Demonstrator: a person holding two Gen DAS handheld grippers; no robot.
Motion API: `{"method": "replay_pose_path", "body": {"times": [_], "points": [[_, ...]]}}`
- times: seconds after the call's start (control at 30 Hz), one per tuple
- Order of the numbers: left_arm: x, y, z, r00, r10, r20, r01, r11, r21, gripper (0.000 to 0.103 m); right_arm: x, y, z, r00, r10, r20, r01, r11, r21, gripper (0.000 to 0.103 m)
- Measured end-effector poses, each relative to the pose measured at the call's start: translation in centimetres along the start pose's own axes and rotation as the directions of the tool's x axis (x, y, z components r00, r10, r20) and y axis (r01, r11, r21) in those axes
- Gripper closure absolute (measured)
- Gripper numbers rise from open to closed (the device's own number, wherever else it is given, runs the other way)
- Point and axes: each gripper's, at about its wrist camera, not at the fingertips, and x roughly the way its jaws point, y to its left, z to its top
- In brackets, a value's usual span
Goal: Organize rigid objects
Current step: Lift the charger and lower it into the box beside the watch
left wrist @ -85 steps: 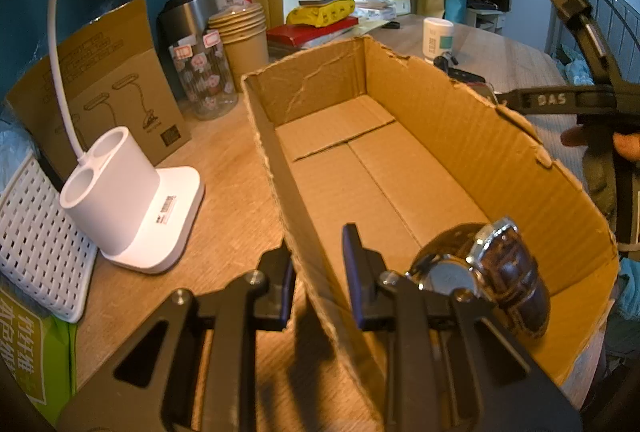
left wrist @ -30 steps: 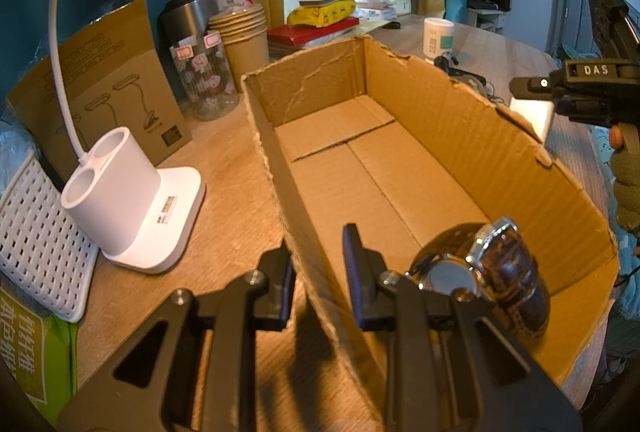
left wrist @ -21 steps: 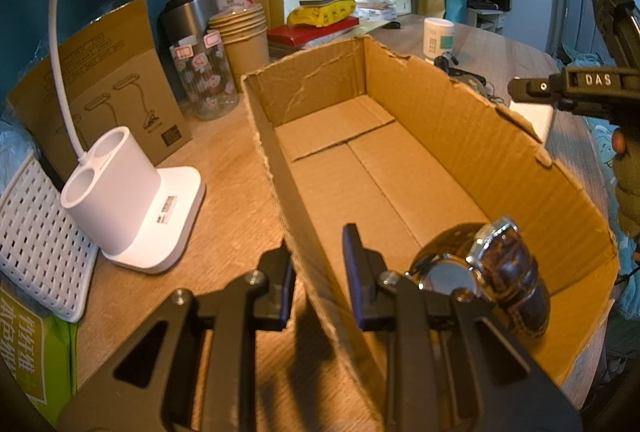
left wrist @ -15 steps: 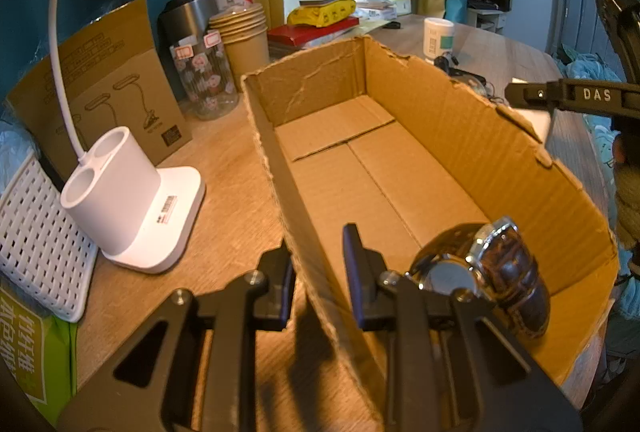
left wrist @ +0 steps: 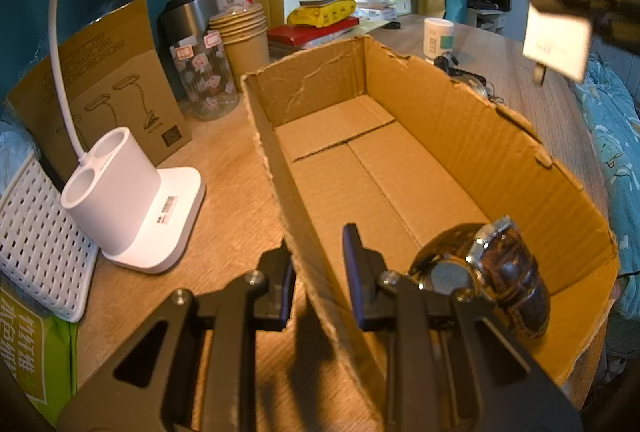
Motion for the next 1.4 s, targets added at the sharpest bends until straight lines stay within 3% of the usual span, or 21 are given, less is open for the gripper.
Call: {"method": "replay_pose_path", "body": {"times": [0.2, 0.47, 0.93, 1.4], "points": [[0.0, 0.0, 0.0, 1.0, 0.001, 0.0, -0.001, 1.0, 0.001, 0.08, -0.7, 3.1, 0.1, 0.998, 0.062, 0.0, -0.062, 0.997, -0.048, 0.074], [-0.1, 0.0, 0.0, 1.0, 0.002, 0.001, -0.002, 1.0, 0.001, 0.08, -0.1, 6.5, -1.5, 0.992, 0.114, -0.062, -0.12, 0.987, -0.103, 0.074], [-0.2, 0.0, 0.2, 1.0, 0.001, -0.001, -0.001, 1.0, 0.0, 0.08, 2.7, 7.3, -4.2, 0.986, 0.048, -0.161, -0.068, 0.99, -0.12, 0.074], [-0.2, 0.0, 0.2, 1.0, 0.0, -0.001, 0.0, 1.0, -0.001, 0.08, 6.6, 7.1, -5.4, 0.964, 0.006, -0.265, -0.043, 0.99, -0.134, 0.074]]}}
